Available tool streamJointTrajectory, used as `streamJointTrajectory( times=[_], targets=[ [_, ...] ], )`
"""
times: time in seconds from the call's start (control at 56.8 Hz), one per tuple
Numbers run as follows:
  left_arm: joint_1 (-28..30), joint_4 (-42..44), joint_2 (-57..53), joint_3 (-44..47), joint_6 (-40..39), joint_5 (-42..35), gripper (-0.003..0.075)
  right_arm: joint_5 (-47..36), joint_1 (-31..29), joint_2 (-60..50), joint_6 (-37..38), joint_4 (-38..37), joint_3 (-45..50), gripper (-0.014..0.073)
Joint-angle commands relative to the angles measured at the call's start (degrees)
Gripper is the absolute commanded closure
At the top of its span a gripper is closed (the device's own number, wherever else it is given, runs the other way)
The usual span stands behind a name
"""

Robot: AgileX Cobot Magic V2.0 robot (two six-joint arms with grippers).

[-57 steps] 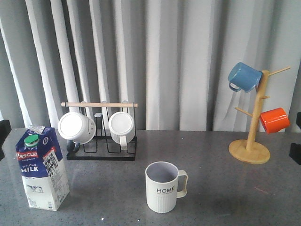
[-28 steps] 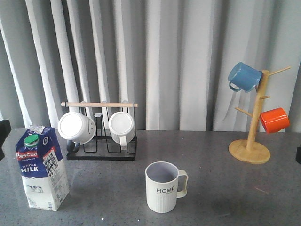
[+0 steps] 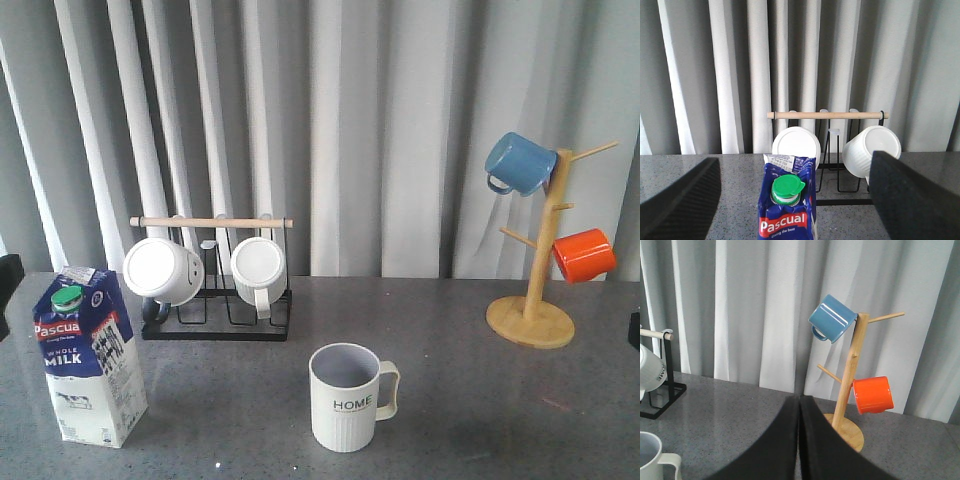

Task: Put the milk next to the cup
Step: 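Open the right gripper and withdraw it from the mug, then grasp the Pascual milk carton top with the left gripper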

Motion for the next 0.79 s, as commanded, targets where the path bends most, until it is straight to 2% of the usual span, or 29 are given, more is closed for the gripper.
streamJointTrajectory(
  times=[0.0, 0.317, 0.476, 0.581, 0.669, 0.775],
  targets=[
    [-0.15, -0.2, -0.64, -1.72, 0.15, -3.61, 0.0133, -3.67, -0.26, -0.32, -0.08, -0.45, -1.57, 0.0602],
    [-0.15, -1.58, -0.56, -1.72, -1.93, -2.5, 0.0133, -3.67, -0.26, -0.32, -0.08, -0.45, -1.57, 0.0602],
    [-0.15, -1.77, 1.2, -3.25, -2.67, -5.99, 0.0125, -3.67, -0.26, -0.32, -0.08, -0.45, -1.57, 0.0602],
    [-0.15, -1.77, 5.36, -9.02, -5.62, 0.81, 0.0075, -3.67, -0.26, -0.32, -0.08, -0.45, -1.57, 0.0602],
    [-0.99, -1.77, 9.53, -14.86, -6.56, 7.97, -0.0016, -3.67, -0.26, -0.32, -0.08, -0.45, -1.57, 0.0602],
    [-1.28, -2.69, 13.55, -20.79, -6.46, 13.13, -0.0013, -3.67, -0.26, -0.32, -0.08, -0.45, -1.57, 0.0602]
  ],
)
